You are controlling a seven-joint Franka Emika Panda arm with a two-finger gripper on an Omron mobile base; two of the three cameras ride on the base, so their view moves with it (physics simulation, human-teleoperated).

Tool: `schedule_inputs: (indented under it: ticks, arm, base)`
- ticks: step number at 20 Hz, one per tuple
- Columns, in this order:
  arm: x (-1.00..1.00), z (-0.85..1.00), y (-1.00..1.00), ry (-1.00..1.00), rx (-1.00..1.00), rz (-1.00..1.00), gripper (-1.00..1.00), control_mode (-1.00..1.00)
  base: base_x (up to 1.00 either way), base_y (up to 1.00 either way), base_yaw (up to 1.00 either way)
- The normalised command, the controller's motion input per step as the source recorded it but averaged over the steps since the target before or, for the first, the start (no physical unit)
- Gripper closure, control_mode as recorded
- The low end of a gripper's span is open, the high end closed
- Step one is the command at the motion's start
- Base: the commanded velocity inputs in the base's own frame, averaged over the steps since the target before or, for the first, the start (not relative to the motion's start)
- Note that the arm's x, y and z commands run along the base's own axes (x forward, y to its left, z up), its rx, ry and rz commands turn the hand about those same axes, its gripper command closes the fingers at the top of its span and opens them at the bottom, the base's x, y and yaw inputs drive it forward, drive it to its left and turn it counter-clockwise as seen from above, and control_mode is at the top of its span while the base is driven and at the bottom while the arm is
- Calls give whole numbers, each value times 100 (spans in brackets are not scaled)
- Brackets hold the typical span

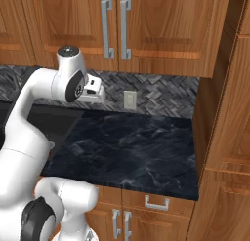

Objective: Open the cabinet directly in front. Then move the beer and the mug to the dining counter with the candle on it.

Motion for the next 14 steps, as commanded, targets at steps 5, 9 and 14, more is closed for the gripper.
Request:
schedule_inputs:
  ticks: [5, 9, 14]
  arm:
    - [0, 24, 0, -11, 2, 0, -100, -100]
    - [0, 29, -5, -7, 2, 0, -100, -100]
    - [-1, 31, -15, -3, 1, 0, -100, -100]
  base:
    - [0, 0, 0]
    - [0, 0, 0]
    - [0, 0, 0]
